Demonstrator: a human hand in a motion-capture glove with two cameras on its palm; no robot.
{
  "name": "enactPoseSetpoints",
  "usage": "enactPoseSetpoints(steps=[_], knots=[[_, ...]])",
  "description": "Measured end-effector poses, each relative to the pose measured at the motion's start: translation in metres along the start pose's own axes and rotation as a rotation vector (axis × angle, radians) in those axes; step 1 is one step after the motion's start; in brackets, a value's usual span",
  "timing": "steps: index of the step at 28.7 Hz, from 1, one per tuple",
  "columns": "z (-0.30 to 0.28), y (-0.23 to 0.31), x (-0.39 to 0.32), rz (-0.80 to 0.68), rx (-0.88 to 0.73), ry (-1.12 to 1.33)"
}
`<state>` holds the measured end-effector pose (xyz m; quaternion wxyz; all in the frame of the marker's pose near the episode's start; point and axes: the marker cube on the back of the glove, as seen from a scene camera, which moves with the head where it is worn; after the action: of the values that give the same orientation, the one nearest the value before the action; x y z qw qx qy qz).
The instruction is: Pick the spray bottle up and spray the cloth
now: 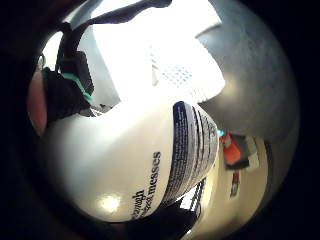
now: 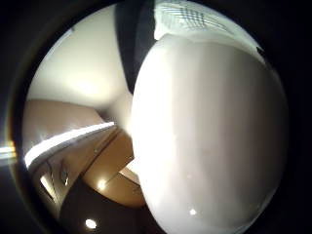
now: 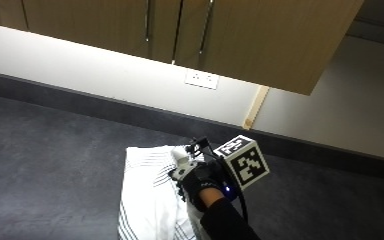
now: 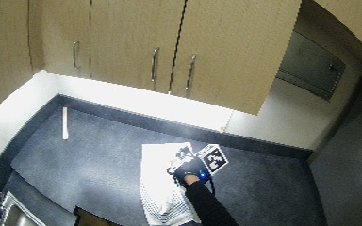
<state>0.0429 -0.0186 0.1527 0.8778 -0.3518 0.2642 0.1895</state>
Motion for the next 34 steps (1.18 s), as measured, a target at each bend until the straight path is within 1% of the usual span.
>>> enactPoseSetpoints(steps=[7,9,11,15,21,34], knots=[[-0.012,0.032,-0.021,-0.511,0.284,-0.22],[-0.012,0.038,-0.021,-0.624,0.339,-0.31],[-0.012,0.045,-0.021,-0.695,0.38,-0.385],[-0.012,0.05,-0.02,-0.734,0.422,-0.412],[-0.013,0.048,-0.019,-0.738,0.449,-0.395],[0.007,0.049,-0.038,-0.787,0.449,-0.412]])
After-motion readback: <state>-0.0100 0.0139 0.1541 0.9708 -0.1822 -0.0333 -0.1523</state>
